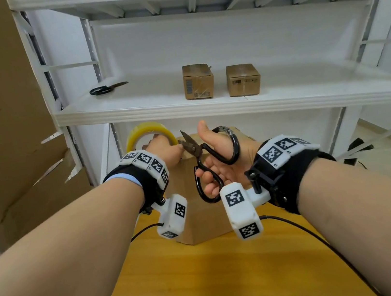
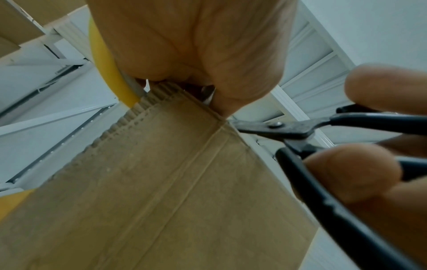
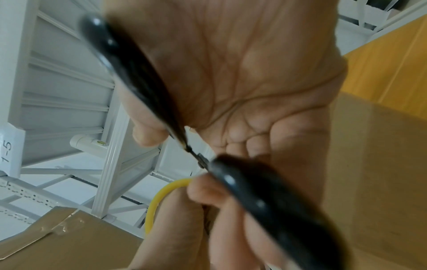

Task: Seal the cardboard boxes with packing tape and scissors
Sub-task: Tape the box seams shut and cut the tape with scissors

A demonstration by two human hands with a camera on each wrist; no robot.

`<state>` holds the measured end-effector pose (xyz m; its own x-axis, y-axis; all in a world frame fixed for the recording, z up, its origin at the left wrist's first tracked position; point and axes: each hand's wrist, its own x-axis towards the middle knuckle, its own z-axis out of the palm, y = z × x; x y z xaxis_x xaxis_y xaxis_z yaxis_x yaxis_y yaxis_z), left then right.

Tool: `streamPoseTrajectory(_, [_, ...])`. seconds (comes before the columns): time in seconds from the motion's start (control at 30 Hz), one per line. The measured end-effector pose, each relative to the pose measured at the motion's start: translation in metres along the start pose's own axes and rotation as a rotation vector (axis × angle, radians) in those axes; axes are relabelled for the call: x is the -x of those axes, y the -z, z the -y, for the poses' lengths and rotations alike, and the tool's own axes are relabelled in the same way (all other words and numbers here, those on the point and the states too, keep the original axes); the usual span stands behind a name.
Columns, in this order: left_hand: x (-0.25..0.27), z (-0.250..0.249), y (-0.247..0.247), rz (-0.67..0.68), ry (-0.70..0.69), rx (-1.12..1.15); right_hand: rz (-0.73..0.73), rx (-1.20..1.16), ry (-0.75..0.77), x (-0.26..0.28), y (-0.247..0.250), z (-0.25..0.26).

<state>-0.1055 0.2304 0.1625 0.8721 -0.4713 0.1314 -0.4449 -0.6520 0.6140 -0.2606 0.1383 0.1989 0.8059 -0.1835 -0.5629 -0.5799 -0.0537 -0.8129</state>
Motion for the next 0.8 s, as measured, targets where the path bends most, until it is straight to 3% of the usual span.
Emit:
streamPoseTrajectory(0.53, [0.003, 0.002, 0.002, -0.04, 0.001, -0.028, -0.121, -0.021, 0.149, 0.007, -0.006, 0.002])
streamPoseTrajectory(0.73, [0.006, 0.002, 0.004, -0.045, -0.011, -0.035, 0.039, -0.062, 0.042, 0.006, -0.01, 0.008])
streamPoseTrajectory(0.8, [0.007, 0.001, 0.004, -0.044, -0.006, -0.025, 0.031, -0.031, 0.043, 0.003, -0.011, 0.008])
